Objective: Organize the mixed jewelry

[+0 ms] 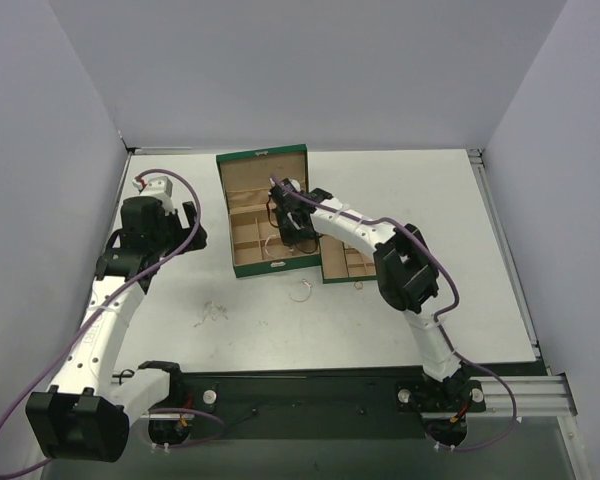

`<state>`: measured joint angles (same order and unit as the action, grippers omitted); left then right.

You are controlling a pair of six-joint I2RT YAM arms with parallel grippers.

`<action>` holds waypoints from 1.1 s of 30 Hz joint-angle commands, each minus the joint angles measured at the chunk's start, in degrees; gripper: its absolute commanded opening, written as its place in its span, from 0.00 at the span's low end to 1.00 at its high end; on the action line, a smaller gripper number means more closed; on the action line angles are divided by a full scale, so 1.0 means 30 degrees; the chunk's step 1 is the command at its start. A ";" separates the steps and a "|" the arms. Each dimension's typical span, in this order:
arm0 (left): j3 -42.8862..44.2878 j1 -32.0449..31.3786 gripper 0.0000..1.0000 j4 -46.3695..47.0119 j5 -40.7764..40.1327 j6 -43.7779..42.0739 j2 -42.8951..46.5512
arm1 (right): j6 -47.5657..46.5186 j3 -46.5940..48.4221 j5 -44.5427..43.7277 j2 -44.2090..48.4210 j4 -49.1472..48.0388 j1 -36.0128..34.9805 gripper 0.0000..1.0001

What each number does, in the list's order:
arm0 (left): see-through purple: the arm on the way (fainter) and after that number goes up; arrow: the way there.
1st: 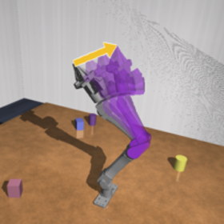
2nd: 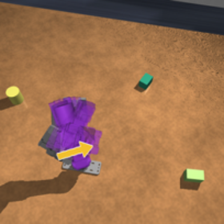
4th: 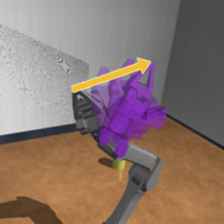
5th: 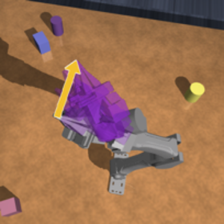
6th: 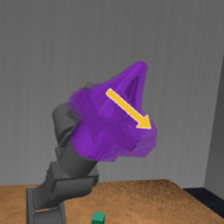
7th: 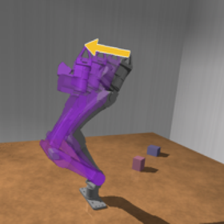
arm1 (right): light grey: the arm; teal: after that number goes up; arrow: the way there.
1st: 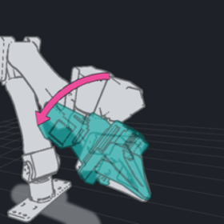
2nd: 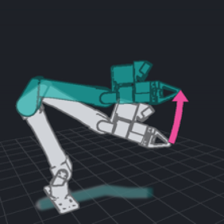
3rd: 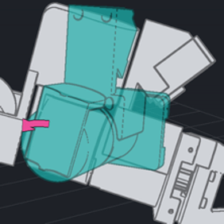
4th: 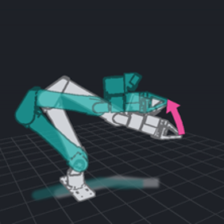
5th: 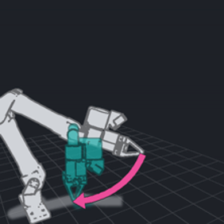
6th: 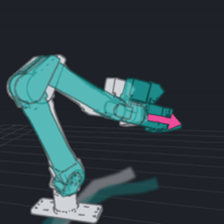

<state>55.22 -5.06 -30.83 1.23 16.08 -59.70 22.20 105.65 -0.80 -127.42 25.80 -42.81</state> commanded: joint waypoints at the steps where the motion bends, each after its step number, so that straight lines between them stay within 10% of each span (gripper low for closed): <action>1: 0.0050 0.0280 0.92 0.0901 0.0671 0.0091 -0.0079 | -0.0280 0.0966 0.0090 -0.0038 0.0804 -0.0262 0.00; 20: 0.0050 0.0515 0.92 0.0989 0.1258 0.0179 -0.0314 | -0.0777 0.0850 -0.0377 0.0225 0.1008 -0.0555 0.24; 33: 0.0050 0.0632 0.92 0.0901 0.1170 0.0179 -0.0285 | -0.0342 -0.4264 -0.1991 0.6866 -0.0659 -0.0467 0.31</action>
<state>54.98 -3.88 -30.28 3.99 16.32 -60.66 19.40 99.90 -4.32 -118.24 25.08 -43.97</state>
